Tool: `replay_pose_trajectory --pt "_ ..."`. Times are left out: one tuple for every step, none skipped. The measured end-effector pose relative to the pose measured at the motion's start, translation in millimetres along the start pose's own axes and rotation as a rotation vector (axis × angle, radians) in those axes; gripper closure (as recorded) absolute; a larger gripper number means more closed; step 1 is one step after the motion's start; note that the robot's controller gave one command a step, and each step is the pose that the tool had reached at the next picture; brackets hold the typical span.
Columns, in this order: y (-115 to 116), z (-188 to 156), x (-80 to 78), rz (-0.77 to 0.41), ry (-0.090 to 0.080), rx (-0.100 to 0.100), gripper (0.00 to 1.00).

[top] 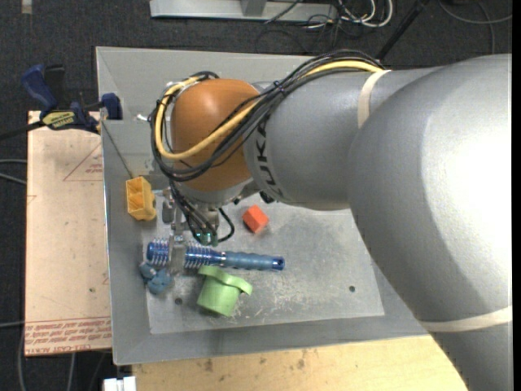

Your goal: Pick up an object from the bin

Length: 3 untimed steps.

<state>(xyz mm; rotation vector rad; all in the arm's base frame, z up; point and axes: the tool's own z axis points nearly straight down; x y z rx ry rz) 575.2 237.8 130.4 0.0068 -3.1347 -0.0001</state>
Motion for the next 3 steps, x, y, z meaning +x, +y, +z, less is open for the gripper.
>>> replay_pose_trajectory --pt "-6.0 62.6 17.6 -0.181 -0.003 0.000 0.00" --pt "-6.1 61.3 16.5 -0.180 -0.006 -0.001 1.00" --pt "-1.0 -77.6 26.7 -0.151 -0.015 -0.004 1.00"
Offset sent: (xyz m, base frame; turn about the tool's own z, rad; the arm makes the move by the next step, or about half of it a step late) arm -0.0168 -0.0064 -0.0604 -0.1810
